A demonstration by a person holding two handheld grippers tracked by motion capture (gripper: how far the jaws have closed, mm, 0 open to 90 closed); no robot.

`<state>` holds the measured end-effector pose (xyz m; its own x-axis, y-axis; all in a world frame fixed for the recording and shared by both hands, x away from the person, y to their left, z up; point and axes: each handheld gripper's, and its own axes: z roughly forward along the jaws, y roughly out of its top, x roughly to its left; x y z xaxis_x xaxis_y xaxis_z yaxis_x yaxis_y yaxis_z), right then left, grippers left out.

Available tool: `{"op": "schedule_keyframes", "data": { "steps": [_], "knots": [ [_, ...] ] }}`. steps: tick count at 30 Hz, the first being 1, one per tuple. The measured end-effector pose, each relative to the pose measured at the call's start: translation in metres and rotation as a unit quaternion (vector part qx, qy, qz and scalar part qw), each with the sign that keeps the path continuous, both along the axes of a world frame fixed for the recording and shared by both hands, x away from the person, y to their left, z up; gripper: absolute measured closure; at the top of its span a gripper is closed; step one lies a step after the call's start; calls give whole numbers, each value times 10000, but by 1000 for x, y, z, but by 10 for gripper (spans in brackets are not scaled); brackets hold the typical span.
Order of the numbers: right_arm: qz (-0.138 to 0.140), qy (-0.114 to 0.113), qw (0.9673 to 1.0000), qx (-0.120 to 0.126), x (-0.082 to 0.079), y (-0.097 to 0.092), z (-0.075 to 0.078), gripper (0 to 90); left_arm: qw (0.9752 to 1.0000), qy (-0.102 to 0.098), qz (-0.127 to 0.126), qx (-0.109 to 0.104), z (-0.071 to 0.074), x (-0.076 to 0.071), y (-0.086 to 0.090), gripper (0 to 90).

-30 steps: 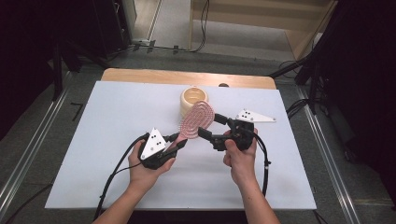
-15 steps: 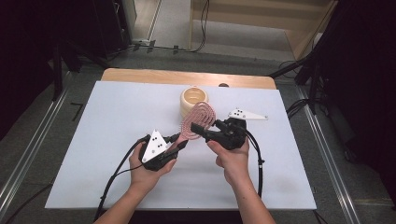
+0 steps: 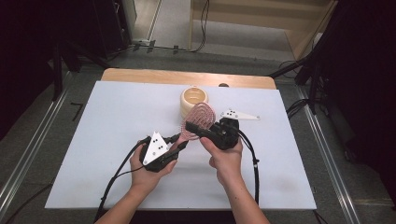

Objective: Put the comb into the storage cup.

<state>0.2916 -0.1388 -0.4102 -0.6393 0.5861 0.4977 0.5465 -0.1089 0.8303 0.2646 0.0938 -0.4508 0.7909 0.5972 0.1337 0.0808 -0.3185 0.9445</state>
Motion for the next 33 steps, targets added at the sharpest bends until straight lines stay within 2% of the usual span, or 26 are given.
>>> {"op": "schedule_keyframes", "data": {
  "steps": [5, 6, 7, 8, 9, 10, 15, 18, 19, 20, 21, 23, 24, 26, 30, 33],
  "knots": [
    [61, 69, 9998, 191, 1, -1, 0, 599, 10000, -62, -17, -7, -2, 0, 0, 704],
    [148, 99, 9995, 243, 1, -1, 1, 611, 10000, 33, -70, -56, -4, 1, 0, 703],
    [136, 90, 9997, 203, 1, -1, 1, 612, 10000, 33, -70, -56, -4, 1, 0, 701],
    [151, 64, 9997, 159, 0, -1, 1, 613, 9997, 162, -156, -89, -4, 3, 0, 698],
    [151, 64, 9997, 159, 0, -1, 1, 613, 9997, 162, -156, -89, -4, 3, 0, 682],
    [134, -4, 9999, 51, -1, 0, 1, 613, 9995, 228, -190, -122, -4, 4, 0, 619],
    [127, -154, 9998, -54, -2, -3, 4, 613, 9985, 458, -232, -197, -5, 4, 1, 339],
    [104, -266, 9995, -166, -4, -4, 6, 614, 9980, 554, -202, -233, -7, 4, 3, 217],
    [100, -301, 9993, -183, -4, -5, 6, 614, 9975, 613, -262, -246, -8, 4, 5, 187],
    [94, -330, 9992, -200, -4, -5, 7, 614, 9973, 646, -277, -227, -9, 4, 6, 119],
    [83, -365, 9991, -216, -4, -5, 7, 614, 9973, 660, -191, -268, -10, 3, 8, 79],
    [74, -395, 9989, -239, -4, -6, 7, 614, 9969, 696, -181, -322, -11, 3, 11, 41],
    [86, -443, 9986, -268, -4, -6, 8, 614, 9958, 794, -192, -425, -11, 5, 17, 6],
    [79, -460, 9985, -294, -5, -5, 8, 614, 9955, 814, -179, -447, -12, 4, 20, 0],
    [136, -634, 9968, -461, -5, -1, 11, 614, 9955, 832, -140, -442, -15, 3, 29, 0],
    [149, -682, 9963, -505, -5, 0, 12, 614, 9955, 842, -53, -425, -20, 0, 41, 0]
  ]
}}
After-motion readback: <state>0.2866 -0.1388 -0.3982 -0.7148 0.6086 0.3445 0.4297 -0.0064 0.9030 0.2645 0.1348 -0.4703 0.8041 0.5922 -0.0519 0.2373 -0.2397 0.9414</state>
